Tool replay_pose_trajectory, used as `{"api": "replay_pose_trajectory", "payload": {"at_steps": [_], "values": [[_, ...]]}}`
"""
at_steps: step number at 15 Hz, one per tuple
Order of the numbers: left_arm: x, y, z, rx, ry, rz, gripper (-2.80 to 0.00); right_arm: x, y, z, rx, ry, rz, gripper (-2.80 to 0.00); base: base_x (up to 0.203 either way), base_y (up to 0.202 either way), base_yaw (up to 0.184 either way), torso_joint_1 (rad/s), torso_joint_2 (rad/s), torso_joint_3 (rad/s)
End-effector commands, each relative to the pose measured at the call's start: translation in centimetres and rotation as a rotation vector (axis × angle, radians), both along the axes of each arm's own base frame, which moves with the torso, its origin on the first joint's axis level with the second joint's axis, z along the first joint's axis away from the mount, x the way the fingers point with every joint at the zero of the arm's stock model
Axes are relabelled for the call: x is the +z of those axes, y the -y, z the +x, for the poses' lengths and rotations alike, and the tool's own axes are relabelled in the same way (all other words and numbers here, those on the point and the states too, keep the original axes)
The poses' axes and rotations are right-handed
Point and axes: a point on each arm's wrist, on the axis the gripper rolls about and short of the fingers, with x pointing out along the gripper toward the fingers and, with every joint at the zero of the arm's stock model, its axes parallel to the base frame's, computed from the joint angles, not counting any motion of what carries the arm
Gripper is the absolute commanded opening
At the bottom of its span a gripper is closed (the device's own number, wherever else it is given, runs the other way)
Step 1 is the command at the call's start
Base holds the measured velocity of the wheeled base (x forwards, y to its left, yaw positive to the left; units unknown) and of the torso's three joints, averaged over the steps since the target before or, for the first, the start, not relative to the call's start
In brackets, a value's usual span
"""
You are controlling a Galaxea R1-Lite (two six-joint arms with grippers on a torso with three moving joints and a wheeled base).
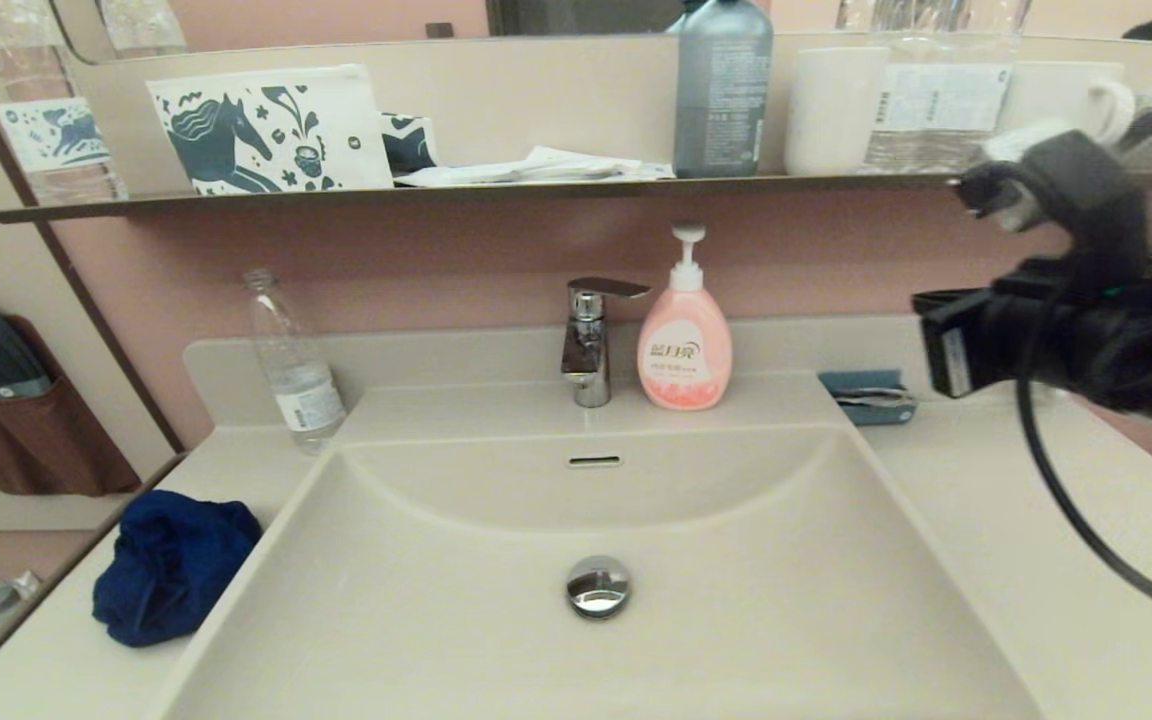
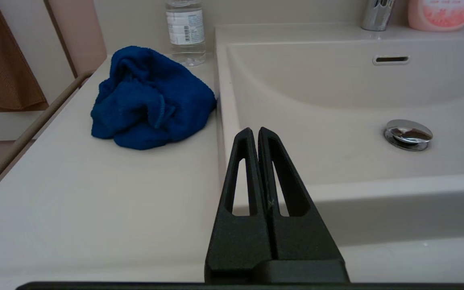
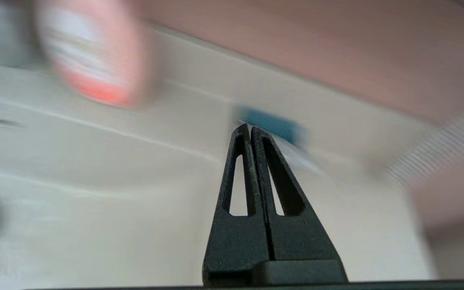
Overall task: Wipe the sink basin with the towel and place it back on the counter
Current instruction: Pick up the cloth
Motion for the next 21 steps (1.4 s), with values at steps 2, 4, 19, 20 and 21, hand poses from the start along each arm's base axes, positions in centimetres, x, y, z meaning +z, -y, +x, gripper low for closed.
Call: {"api": "replay_pose_trajectory", "payload": {"at_steps": [2,4,19,20,21], "values": [[0.0,0.0,0.0,0.000,0.001,0.000,-2.80,1.4,6.4,-7.8,-0.141,0.130,0.058,-2.80,0.000,0.000,0.000,0.000,0.00,0.000],[0.0,0.0,0.0,0.000,0.001,0.000,-2.80,0.8,8.6,-11.3,-0.221,0.155,0.057,-2.80,0.000,0.000,0.000,0.000,0.00,0.000],[0.0,0.0,0.0,0.000,0.001,0.000,-2.80,-7.9,12.8,-27.0,-0.660,0.152,0.016,-2.80,0.000,0.000,0.000,0.000,0.00,0.000],[0.0,0.0,0.0,0.000,0.001,0.000,-2.80,-8.4,12.8,-27.6,-0.661,0.144,0.013,-2.80,0.000,0.000,0.000,0.000,0.00,0.000],[0.0,0.0,0.0,0.000,0.001,0.000,-2.80,-9.1,12.8,-28.2,-0.667,0.133,0.009,-2.80,0.000,0.000,0.000,0.000,0.00,0.000]]}}
